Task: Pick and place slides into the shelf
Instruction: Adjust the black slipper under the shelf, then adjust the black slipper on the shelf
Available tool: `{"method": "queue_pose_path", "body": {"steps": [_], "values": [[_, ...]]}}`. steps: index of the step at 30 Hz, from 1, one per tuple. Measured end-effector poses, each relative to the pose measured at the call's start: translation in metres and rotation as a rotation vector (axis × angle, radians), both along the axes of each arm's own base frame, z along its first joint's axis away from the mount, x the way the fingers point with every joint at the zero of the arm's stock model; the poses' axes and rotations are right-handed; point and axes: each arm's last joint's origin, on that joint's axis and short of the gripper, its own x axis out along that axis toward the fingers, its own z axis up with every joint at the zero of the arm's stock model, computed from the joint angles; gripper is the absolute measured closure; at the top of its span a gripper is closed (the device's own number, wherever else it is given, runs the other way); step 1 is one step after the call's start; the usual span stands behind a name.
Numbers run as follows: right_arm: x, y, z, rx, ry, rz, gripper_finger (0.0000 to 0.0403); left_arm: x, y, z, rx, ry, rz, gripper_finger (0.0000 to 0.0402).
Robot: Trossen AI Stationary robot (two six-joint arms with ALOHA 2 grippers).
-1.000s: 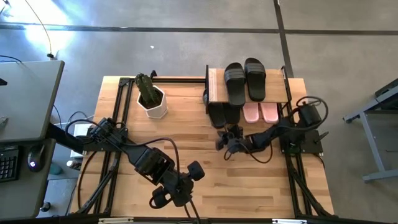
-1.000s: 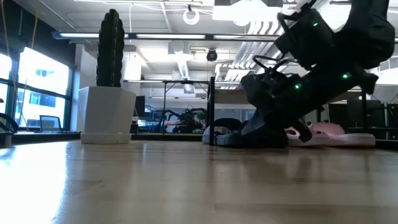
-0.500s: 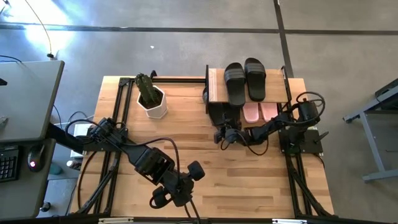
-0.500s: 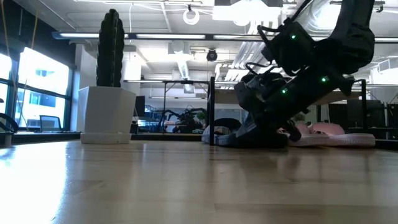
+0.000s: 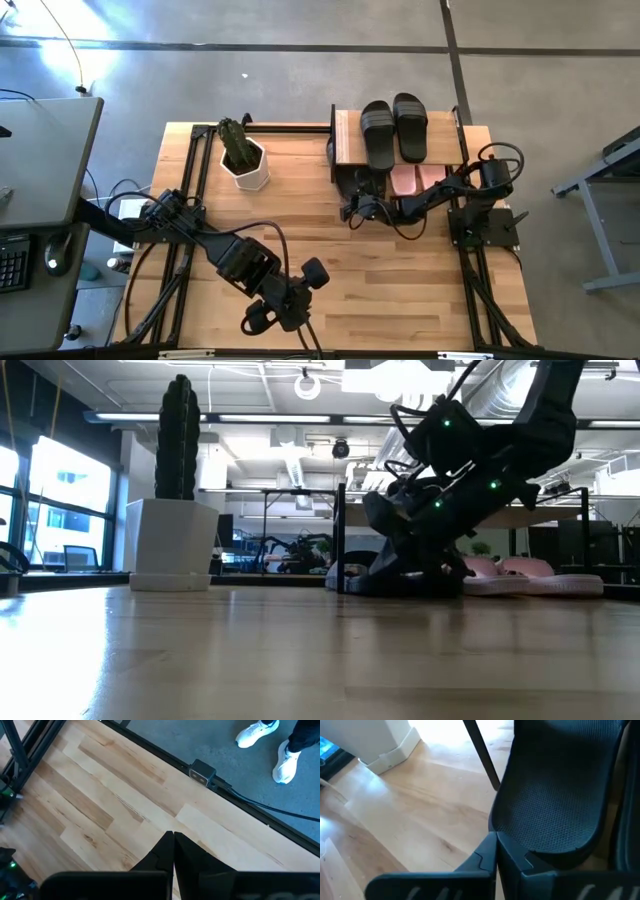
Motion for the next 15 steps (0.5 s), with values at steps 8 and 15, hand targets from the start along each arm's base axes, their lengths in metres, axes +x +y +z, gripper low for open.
{"method": "queue_pose_path", "body": {"steps": [8, 15], "values": [[0.001, 0.005, 0.002, -0.01, 0.005, 0.052, 0.0403, 0.001, 0.002, 0.0, 0.049, -0.023, 0.038, 0.0401], [-0.001, 0.034, 0.031, -0.067, -0.053, 0.195, 0.0403, 0.007, 0.016, 0.0, 0.104, -0.051, 0.111, 0.0401]]}}
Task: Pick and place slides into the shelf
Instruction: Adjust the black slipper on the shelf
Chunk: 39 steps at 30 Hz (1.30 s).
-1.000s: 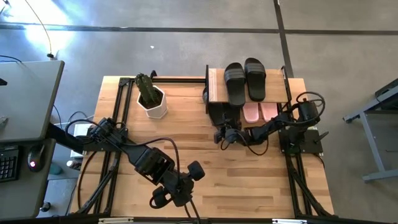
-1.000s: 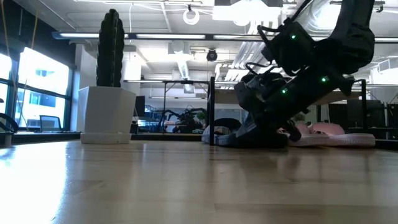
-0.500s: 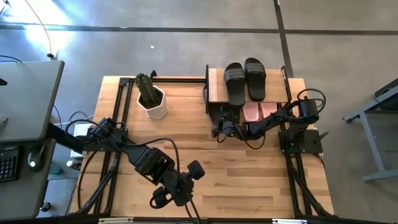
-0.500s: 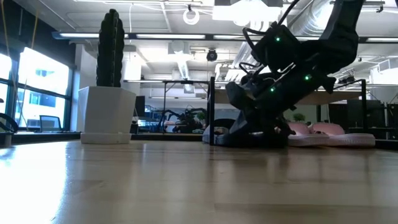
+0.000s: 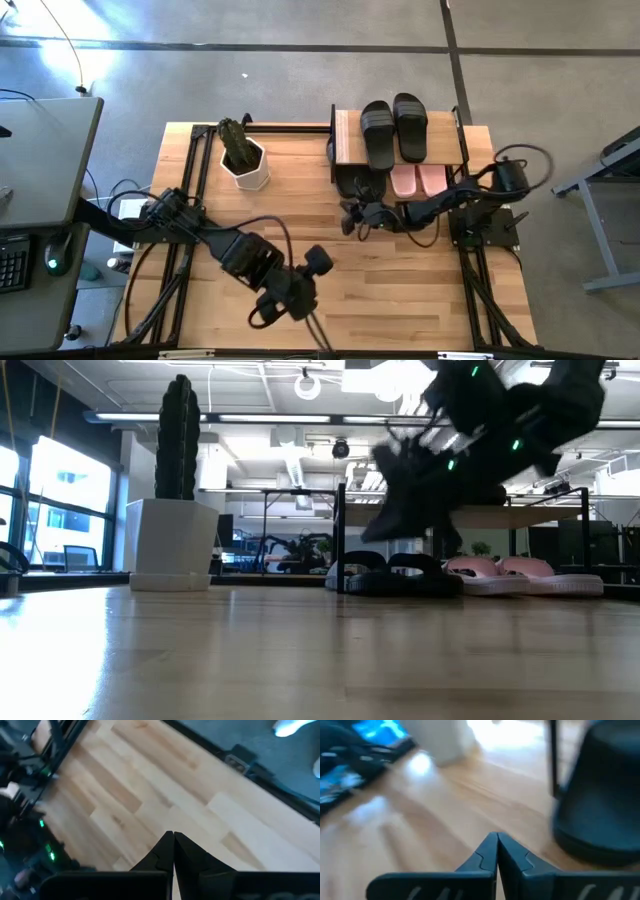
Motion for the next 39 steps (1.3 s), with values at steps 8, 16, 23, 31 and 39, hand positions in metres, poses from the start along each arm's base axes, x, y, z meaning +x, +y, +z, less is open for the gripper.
{"method": "queue_pose_path", "body": {"steps": [8, 16, 23, 31, 39], "values": [[-0.033, 0.025, 0.092, -0.196, -0.176, 0.184, 0.0403, 0.004, 0.027, 0.005, 0.037, 0.003, 0.034, 0.0401], [-0.106, -0.005, 0.178, -0.387, -0.077, -0.027, 0.0403, -0.015, 0.057, 0.036, 0.093, -0.069, 0.024, 0.0401], [-0.133, -0.054, 0.231, -0.347, 0.123, -0.097, 0.0403, -0.007, 0.096, 0.05, -0.05, -0.139, -0.208, 0.0401], [-0.131, -0.101, 0.255, -0.442, 0.488, -0.059, 0.0403, 0.0, 0.142, 0.043, -0.136, -0.126, -0.382, 0.0401], [-0.118, -0.139, 0.228, -0.42, 0.862, -0.017, 0.0398, 0.004, 0.173, 0.009, -0.222, -0.086, -0.564, 0.0401]]}}
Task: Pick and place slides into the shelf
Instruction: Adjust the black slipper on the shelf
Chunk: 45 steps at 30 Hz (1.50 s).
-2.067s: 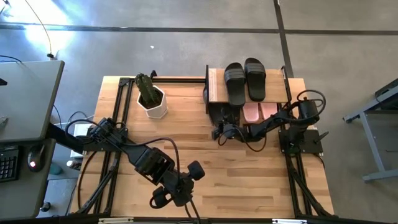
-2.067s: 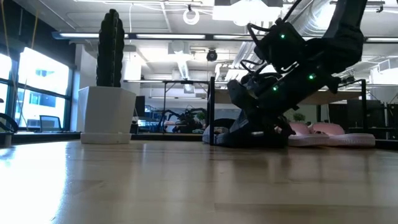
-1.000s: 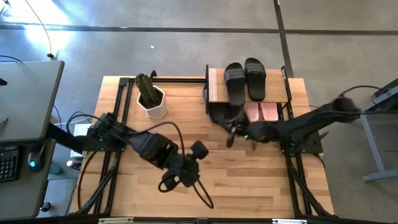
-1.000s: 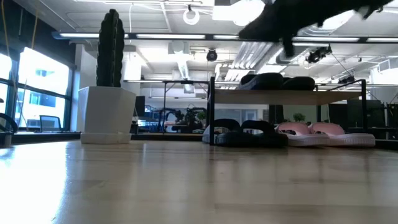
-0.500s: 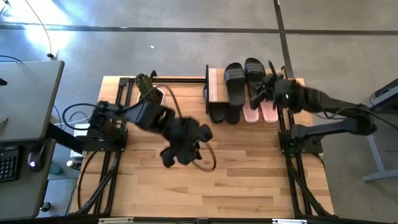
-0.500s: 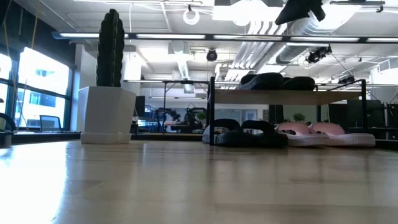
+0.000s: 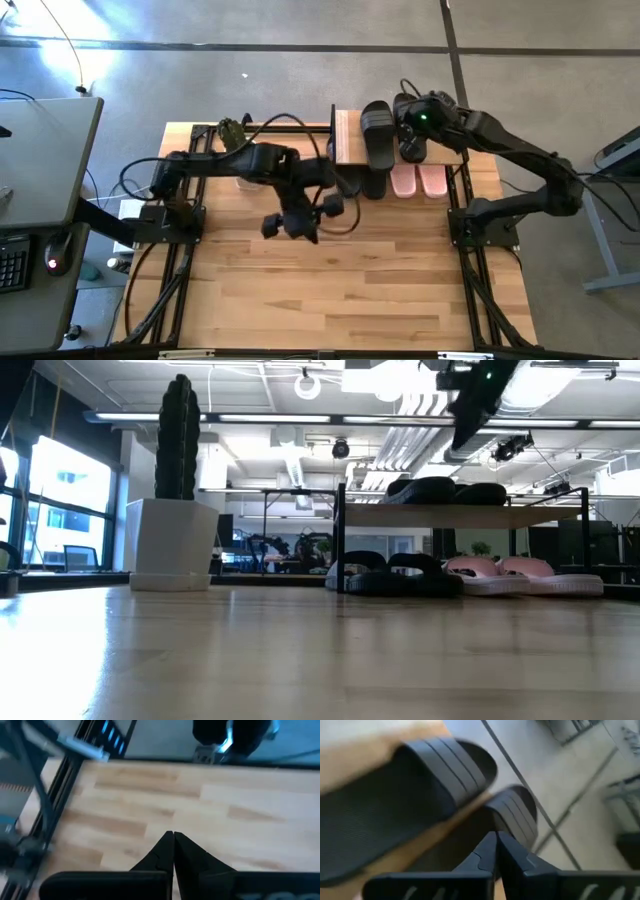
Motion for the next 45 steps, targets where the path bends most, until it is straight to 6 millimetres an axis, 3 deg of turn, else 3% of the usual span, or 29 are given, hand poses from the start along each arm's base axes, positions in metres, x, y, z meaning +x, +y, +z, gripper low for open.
{"method": "queue_pose_path", "body": {"steps": [5, 16, 35, 45], "values": [[0.011, -0.016, -0.013, -0.06, 0.152, -0.052, 0.0362, 0.009, 0.028, -0.029, 0.068, 0.019, 0.097, 0.0401], [0.025, -0.028, -0.031, -0.036, 0.291, 0.027, 0.027, 0.009, 0.052, -0.047, 0.037, 0.03, 0.143, 0.0401], [0.003, -0.057, -0.035, 0.047, 0.326, 0.033, 0.0263, 0.013, 0.054, -0.053, 0.04, -0.001, 0.136, 0.0401], [0.014, -0.074, -0.056, 0.076, 0.39, -0.007, 0.0263, 0.015, 0.055, -0.052, 0.04, -0.022, 0.146, 0.0401]]}}
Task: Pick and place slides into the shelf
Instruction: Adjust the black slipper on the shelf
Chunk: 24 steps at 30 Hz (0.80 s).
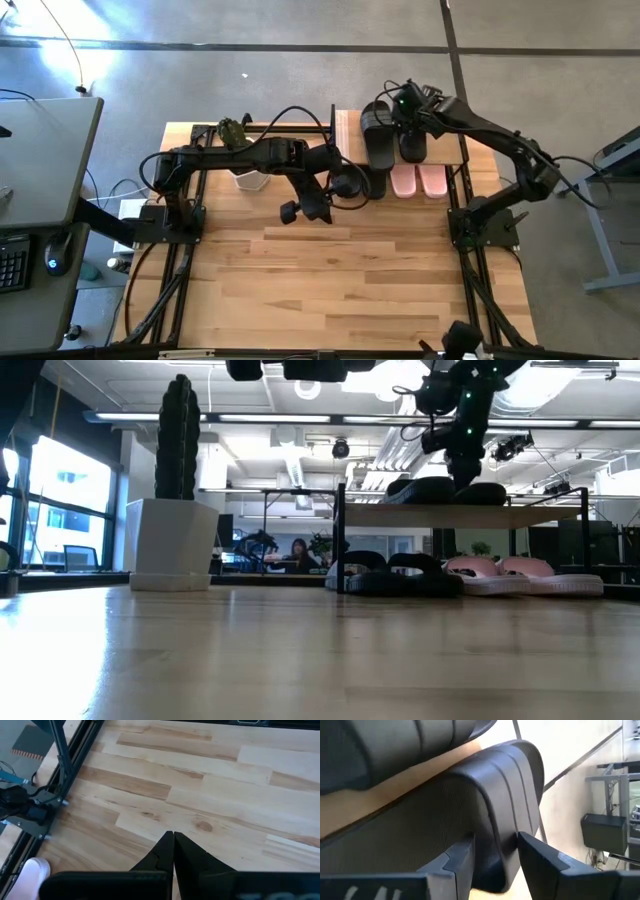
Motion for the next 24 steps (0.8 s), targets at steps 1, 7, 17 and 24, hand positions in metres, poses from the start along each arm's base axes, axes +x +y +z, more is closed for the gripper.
{"method": "queue_pose_path", "body": {"steps": [1, 7, 17, 24], "values": [[0.0014, -0.0013, -0.001, -0.005, -0.001, -0.001, 0.0263, 0.0, 0.0, 0.0, 0.0, 0.0, 0.0, 0.0401], [0.0042, -0.0043, 0.0005, -0.04, -0.028, -0.008, 0.0277, 0.0011, 0.0002, 0.0007, -0.009, -0.005, 0.017, 0.0401], [0.0047, -0.0036, 0.0003, -0.017, -0.079, -0.026, 0.0391, 0.0011, 0.0002, 0.0006, -0.01, -0.004, 0.017, 0.0401], [0.0037, -0.0026, 0.0009, -0.011, -0.092, -0.039, 0.0399, 0.001, 0.0002, 0.0006, -0.01, -0.002, 0.017, 0.0401]]}}
